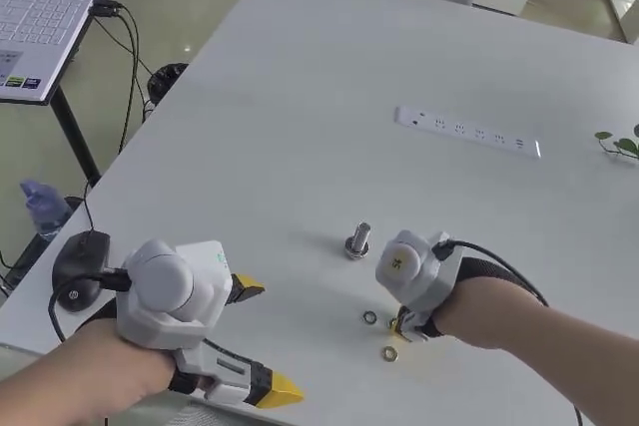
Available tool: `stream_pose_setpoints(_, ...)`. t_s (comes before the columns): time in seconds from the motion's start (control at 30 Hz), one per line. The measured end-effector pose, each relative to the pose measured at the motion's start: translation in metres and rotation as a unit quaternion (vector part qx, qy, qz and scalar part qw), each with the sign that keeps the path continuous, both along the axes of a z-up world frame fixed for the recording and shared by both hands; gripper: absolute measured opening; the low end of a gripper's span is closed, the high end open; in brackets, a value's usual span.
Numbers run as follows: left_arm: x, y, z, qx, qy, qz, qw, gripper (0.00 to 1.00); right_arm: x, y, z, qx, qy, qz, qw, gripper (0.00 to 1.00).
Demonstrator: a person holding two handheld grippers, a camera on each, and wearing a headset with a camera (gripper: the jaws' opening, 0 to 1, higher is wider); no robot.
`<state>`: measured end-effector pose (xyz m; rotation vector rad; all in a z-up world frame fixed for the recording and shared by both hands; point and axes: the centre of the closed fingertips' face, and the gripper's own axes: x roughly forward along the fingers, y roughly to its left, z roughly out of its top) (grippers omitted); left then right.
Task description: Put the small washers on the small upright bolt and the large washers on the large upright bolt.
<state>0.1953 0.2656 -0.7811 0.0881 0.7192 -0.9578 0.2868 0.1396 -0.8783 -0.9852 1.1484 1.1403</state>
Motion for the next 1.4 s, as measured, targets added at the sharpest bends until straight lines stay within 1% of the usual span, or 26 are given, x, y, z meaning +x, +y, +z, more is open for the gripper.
stream_pose_setpoints(0.37, 0.003, 0.001, 0.0, 0.0, 0.0, 0.0, 1.0, 0.81, 0.001, 0.0, 0.0, -0.004, 0.004, 0.002, 1.0, 0.12)
stream_pose_setpoints(0.47, 0.005, 0.0, 0.0, 0.001, -0.001, -0.001, 1.0, 0.81, 0.001, -0.001, 0.0, 0.002, 0.007, 0.005, 1.0, 0.12)
stream_pose_setpoints(0.7, 0.007, -0.001, 0.0, 0.002, 0.001, -0.002, 1.0, 0.81, 0.002, -0.001, 0.001, 0.014, 0.016, -0.003, 0.9998, 0.11)
stream_pose_setpoints(0.83, 0.008, -0.002, 0.0, 0.002, 0.001, -0.002, 1.0, 0.81, 0.004, -0.004, 0.002, 0.022, 0.028, -0.022, 0.9991, 0.11)
stream_pose_setpoints(1.1, 0.01, -0.004, 0.001, 0.001, -0.001, -0.003, 1.0, 0.81, 0.015, -0.018, 0.011, 0.028, 0.028, -0.044, 0.9982, 0.11)
stream_pose_setpoints(1.2, 0.01, -0.004, 0.001, 0.001, -0.001, -0.003, 1.0, 0.81, 0.02, -0.026, 0.015, 0.028, 0.026, -0.052, 0.9979, 0.11)
stream_pose_setpoints(1.4, 0.012, -0.005, 0.003, -0.001, -0.003, -0.005, 1.0, 0.81, 0.023, -0.04, 0.019, 0.024, 0.024, -0.062, 0.9975, 0.11)
